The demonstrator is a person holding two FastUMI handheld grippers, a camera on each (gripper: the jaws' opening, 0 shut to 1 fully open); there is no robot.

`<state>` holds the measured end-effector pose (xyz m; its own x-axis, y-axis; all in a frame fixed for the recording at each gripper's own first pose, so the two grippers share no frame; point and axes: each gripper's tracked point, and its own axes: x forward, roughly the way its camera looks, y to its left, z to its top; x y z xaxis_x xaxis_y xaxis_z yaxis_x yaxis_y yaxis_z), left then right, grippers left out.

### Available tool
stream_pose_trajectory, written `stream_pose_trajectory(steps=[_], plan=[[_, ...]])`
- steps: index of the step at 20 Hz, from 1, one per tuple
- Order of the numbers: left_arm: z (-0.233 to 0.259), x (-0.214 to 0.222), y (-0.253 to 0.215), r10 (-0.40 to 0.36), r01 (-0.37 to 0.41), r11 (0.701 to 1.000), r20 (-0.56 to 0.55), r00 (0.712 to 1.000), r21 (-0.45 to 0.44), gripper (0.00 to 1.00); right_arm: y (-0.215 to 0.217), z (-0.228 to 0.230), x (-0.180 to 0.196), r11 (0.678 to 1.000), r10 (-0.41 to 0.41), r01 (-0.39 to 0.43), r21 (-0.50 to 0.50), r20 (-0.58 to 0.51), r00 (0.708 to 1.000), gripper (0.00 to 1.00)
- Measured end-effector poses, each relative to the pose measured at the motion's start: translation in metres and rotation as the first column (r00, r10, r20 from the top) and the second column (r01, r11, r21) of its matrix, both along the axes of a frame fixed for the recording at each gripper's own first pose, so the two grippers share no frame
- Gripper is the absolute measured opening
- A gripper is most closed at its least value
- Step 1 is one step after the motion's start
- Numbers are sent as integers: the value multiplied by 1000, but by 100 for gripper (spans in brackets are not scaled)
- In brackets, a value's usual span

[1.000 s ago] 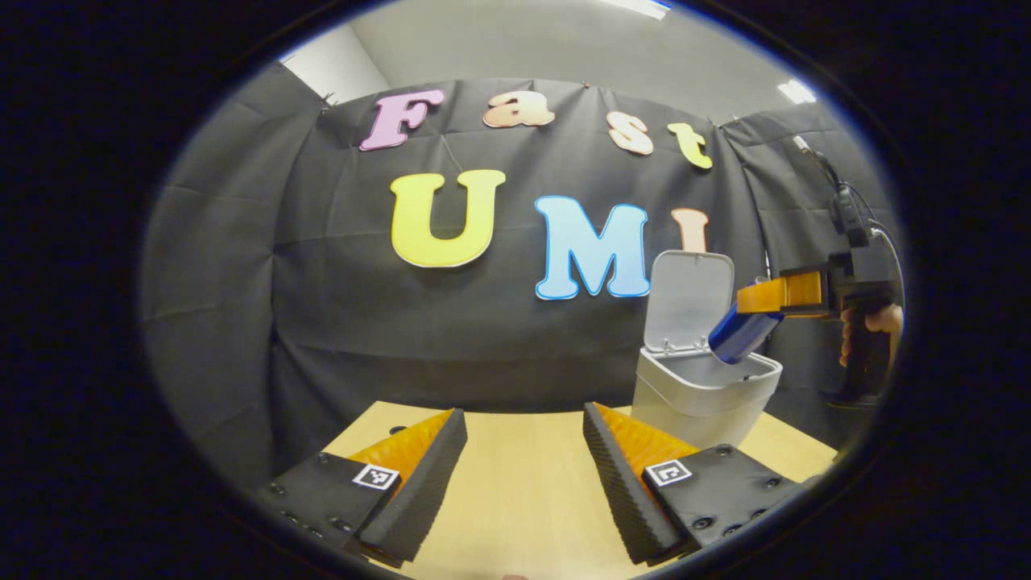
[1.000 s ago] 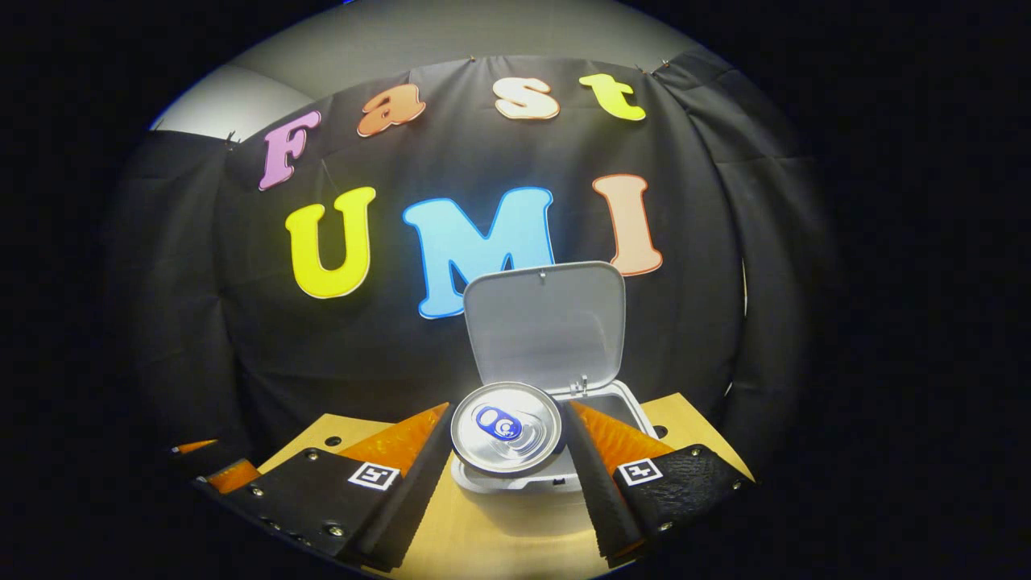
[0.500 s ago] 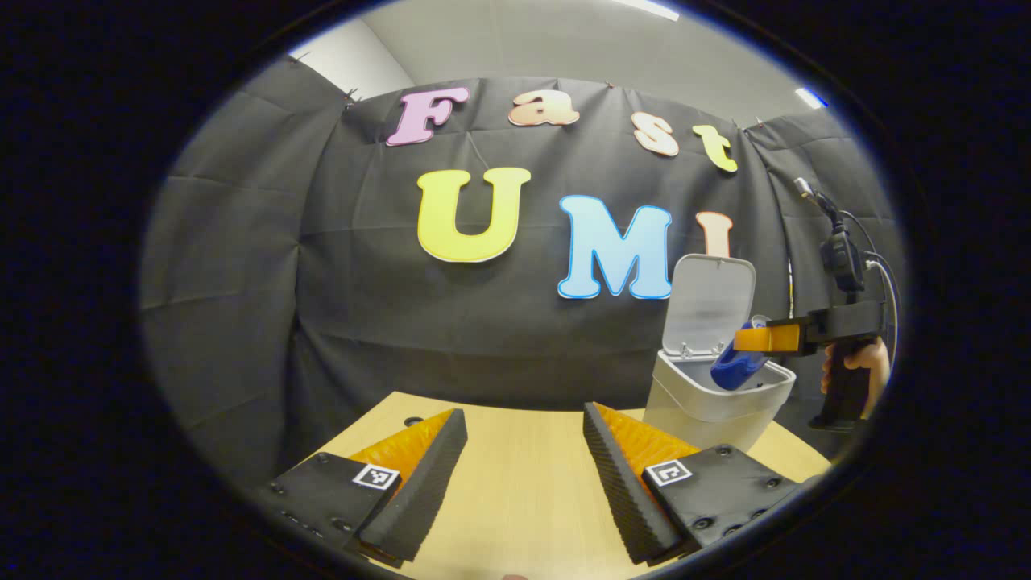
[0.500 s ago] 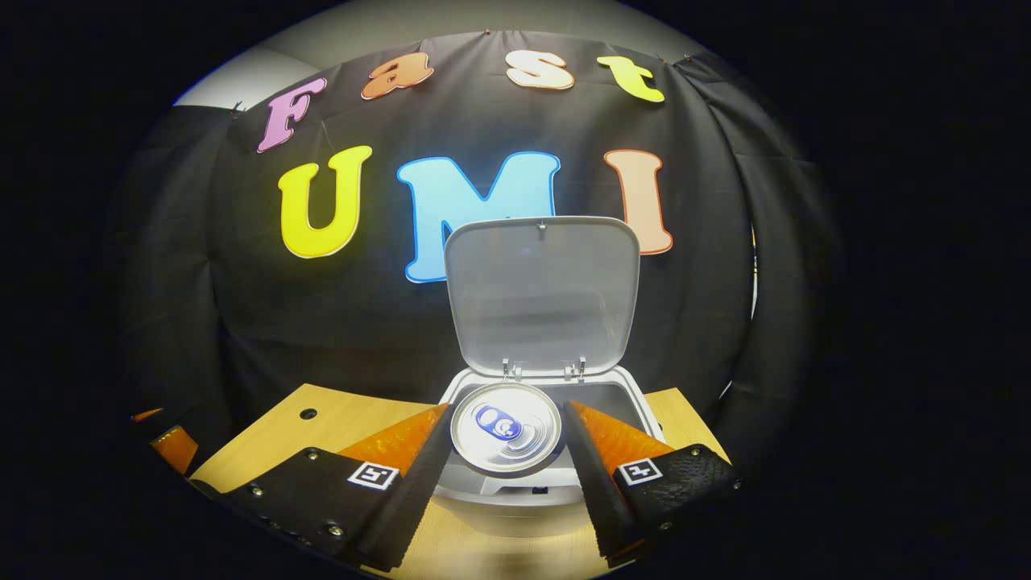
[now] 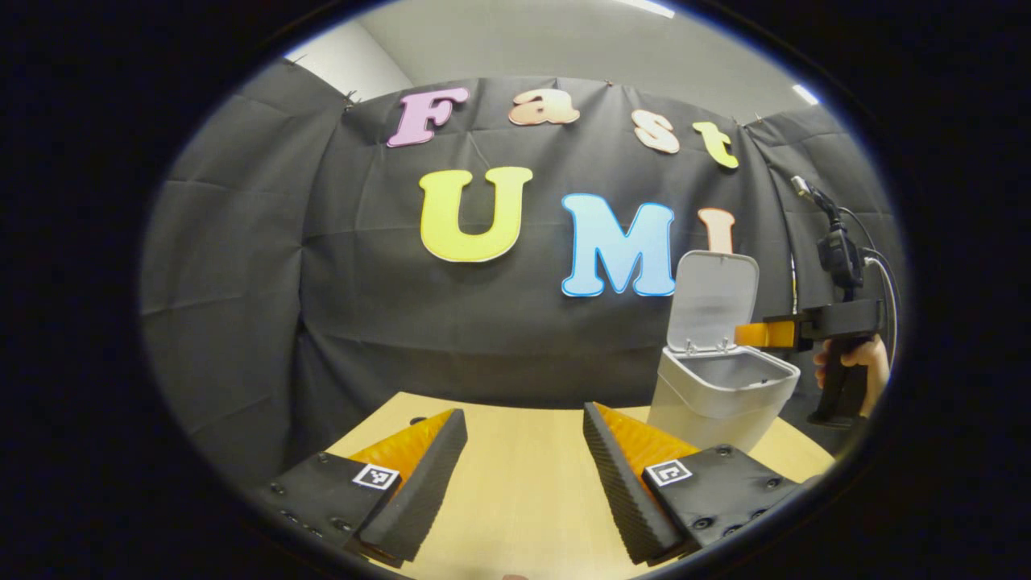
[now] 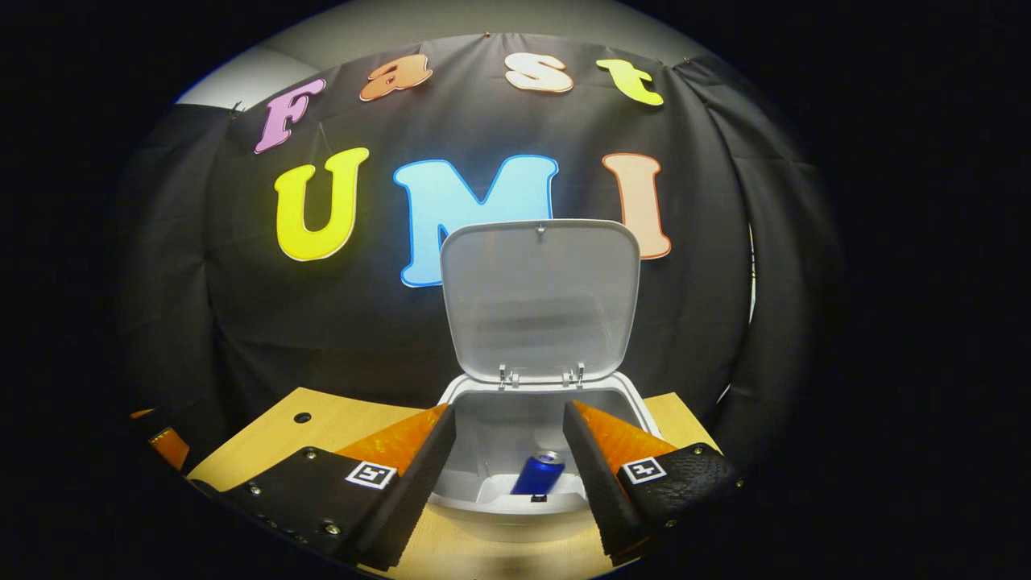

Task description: Press the lid of the desktop garbage bin to open it, pick up the crumpled paper on the desktop and throw it into the bin, then pick up the pop can on the desktop and drop it into the bin, and finally close the garbage bin lid.

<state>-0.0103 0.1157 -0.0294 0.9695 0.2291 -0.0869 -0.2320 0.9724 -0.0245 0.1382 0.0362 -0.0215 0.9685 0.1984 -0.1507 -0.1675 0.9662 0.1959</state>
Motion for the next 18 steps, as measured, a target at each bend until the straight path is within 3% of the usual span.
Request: stream_pose_trajectory(steps=[18], plan=[[-7,8,-15,-27,27,1000,-8,1000,-2,100,-19,67,11,996,-35,45,-76,133,990,87]])
